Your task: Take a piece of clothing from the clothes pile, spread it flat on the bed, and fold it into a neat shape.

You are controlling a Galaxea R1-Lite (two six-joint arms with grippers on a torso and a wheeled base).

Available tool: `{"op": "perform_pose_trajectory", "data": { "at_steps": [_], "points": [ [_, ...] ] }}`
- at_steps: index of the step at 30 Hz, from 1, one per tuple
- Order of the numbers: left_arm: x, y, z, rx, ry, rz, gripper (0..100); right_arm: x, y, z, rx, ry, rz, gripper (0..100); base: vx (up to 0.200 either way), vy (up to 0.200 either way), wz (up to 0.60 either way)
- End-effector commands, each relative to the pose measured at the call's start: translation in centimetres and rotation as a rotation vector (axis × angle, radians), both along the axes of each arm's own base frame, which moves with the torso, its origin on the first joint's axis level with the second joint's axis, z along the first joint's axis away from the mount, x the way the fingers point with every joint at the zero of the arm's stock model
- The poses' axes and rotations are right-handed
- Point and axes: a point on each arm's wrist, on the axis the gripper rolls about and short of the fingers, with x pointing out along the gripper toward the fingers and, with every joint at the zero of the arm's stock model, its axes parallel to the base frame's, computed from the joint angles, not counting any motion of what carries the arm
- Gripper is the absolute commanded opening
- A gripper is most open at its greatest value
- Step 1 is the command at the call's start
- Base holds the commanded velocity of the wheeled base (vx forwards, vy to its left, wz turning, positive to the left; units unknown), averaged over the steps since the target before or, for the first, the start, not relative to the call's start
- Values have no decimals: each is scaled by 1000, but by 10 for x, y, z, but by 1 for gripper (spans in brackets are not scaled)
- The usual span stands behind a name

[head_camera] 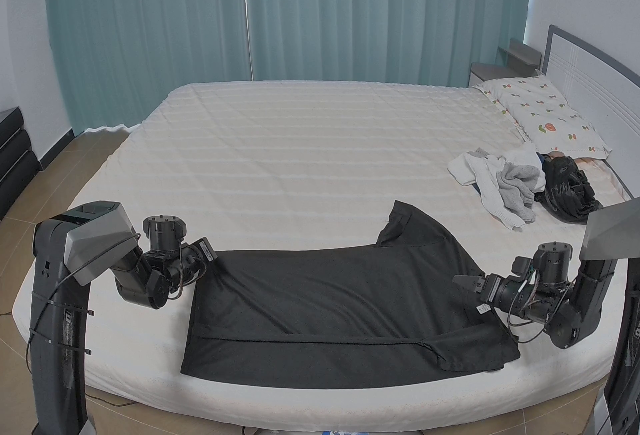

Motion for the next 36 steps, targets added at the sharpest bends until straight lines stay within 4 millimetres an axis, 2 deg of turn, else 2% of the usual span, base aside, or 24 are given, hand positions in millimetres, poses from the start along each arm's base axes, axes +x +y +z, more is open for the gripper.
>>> {"op": "perform_pose_trajectory", "data": {
  "at_steps": [1, 5, 9, 11, 13, 15, 22, 26, 35, 36],
  "points": [
    [-2, -3, 6, 10, -34, 27, 0, 65, 6, 19, -34, -37, -41, 100, 0, 0, 0],
    [-11, -2, 6, 10, -4, 26, 0, 98, 0, 1, -145, -12, -72, 100, 0, 0, 0],
    [-14, -2, 8, 8, -4, 23, 0, 118, -8, -5, -199, -6, -75, 100, 0, 0, 0],
    [-14, -2, 8, 8, -3, 20, 0, 131, -8, -16, -220, 16, -72, 100, 0, 0, 0],
    [-14, -2, 7, 8, 0, 20, 0, 136, -8, -21, -235, 19, -75, 100, 0, 0, 0],
    [-14, -2, 4, 9, 5, 22, 0, 150, -7, -36, -306, -3, -72, 100, 0, 0, 0],
    [-15, -2, 3, 11, 8, 24, 0, 174, 4, -48, -335, -31, -42, 100, 0, 0, 0],
    [-15, -2, 3, 11, 8, 24, 0, 187, 8, -46, -327, -76, -42, 100, 0, 0, 0],
    [-15, 0, 3, 11, 9, 29, 0, 196, 10, -46, -316, -105, -38, 100, 0, 0, 0],
    [-15, 0, 4, 11, 6, 29, 0, 195, 11, -47, -316, -102, -36, 0, 0, 0, 0]
  ]
}}
